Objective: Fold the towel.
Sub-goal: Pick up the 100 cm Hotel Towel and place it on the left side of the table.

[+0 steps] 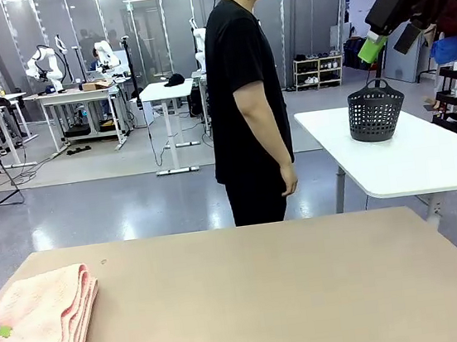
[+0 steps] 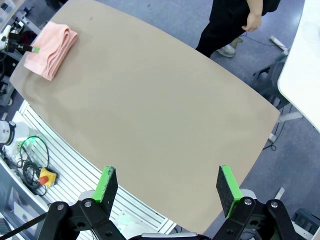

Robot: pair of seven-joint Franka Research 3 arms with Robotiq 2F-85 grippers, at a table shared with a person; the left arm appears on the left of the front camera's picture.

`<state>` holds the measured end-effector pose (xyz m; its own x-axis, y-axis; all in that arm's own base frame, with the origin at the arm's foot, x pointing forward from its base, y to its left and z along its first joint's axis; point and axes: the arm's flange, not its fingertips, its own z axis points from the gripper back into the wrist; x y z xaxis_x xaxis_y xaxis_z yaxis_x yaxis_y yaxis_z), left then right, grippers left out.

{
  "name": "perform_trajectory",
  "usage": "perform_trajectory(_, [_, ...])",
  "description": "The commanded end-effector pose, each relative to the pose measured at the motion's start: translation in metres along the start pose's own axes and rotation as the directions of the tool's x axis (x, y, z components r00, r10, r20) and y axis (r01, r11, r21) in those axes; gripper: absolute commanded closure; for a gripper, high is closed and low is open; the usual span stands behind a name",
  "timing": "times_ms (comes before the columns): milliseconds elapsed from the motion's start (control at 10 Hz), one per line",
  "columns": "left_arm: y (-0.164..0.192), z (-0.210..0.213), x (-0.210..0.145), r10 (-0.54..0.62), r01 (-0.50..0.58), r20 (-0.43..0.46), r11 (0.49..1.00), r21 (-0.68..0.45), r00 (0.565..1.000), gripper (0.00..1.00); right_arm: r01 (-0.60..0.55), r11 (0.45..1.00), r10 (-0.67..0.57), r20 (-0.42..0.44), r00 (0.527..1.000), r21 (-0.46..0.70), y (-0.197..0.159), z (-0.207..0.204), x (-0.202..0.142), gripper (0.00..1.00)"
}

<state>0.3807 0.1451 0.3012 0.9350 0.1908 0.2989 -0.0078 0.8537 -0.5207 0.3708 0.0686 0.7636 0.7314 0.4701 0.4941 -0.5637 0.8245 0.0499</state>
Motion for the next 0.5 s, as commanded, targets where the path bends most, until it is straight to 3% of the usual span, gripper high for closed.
perform_trajectory(0, [0.006, 0.007, 0.007, -0.049, 0.050, -0.005, 0.998, 0.027, 0.999, 0.49, 0.003, 1.000, -0.003, -0.001, 1.000, -0.003, 0.000, 0.000, 0.000, 0.00])
perform_trajectory(100, [0.002, 0.013, 0.010, -0.068, 0.067, 0.015, 0.996, 0.059, 0.998, 0.22, 0.003, 1.000, -0.003, -0.001, 1.000, -0.003, 0.000, 0.000, 0.000, 0.00])
perform_trajectory(300, [-0.003, 0.023, 0.014, -0.096, 0.094, 0.011, 0.988, 0.120, 0.995, 0.00, 0.003, 1.000, -0.003, -0.001, 1.000, -0.003, 0.000, 0.000, 0.000, 0.00])
perform_trajectory(400, [-0.012, 0.035, 0.014, -0.160, 0.154, 0.024, 0.975, 0.159, 0.987, 0.00, 0.003, 1.000, -0.003, -0.001, 1.000, -0.003, 0.000, 0.000, 0.000, 0.00])
